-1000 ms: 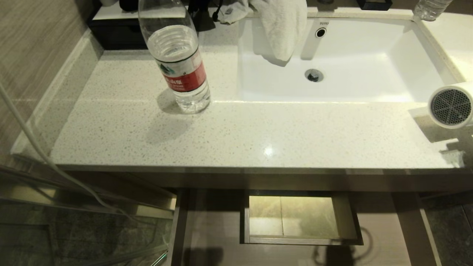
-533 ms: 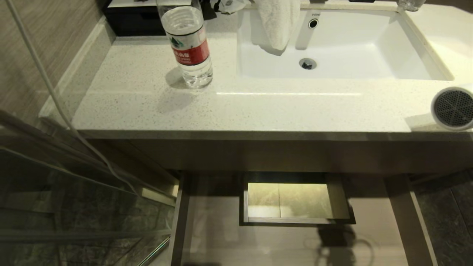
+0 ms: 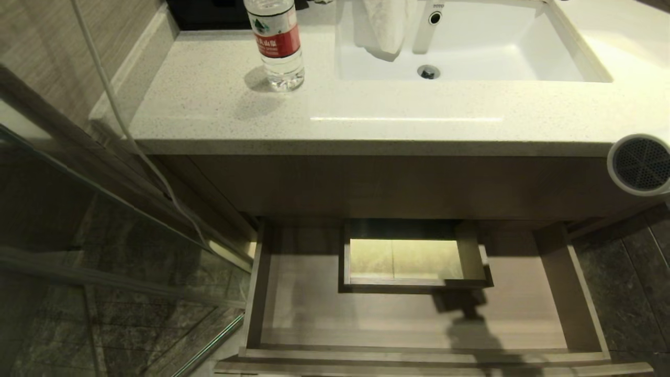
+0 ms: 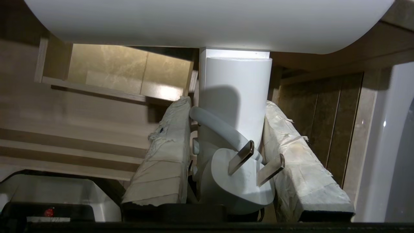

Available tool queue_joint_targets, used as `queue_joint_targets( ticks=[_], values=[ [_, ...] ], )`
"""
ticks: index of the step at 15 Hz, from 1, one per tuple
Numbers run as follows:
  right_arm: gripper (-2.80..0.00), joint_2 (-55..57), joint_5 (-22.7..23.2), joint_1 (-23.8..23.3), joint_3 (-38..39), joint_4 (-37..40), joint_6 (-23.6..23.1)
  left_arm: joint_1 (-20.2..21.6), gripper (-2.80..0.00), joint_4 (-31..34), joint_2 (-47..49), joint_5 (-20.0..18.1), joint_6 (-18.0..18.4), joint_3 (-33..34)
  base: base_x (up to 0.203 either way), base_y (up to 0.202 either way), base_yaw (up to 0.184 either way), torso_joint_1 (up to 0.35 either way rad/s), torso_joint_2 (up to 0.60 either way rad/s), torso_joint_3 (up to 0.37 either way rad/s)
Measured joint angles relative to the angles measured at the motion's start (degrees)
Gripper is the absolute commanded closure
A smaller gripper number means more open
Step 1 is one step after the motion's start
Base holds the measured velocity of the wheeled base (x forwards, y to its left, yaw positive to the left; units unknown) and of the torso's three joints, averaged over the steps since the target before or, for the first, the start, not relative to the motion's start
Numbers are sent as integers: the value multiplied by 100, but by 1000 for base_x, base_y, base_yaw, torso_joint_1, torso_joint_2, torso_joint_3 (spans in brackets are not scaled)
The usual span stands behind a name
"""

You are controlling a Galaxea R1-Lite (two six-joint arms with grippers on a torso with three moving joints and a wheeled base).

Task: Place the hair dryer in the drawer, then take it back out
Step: Put it into the drawer

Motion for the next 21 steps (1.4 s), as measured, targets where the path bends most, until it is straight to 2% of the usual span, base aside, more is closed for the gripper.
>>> queue_joint_targets(
  ticks=[3,7,10,16,21],
  values=[
    [0,-30,2,70,28,6,1,0,0,0,0,-1,2,0,0,0,0,-297,35,-267],
    [0,-56,-9,111,34,10,6,0,0,-1,0,0,-1,0,0,0,0,-70,9,-67],
    [0,-121,-74,128,59,-21,224,0,0,-1,0,-1,-1,0,0,0,0,0,0,0],
    [0,-171,-77,150,123,-9,258,0,0,-1,0,0,-1,0,0,0,0,0,0,0],
    [0,-242,-77,150,229,-52,256,0,0,-8,0,0,2,0,0,0,0,-190,394,191]
  ],
)
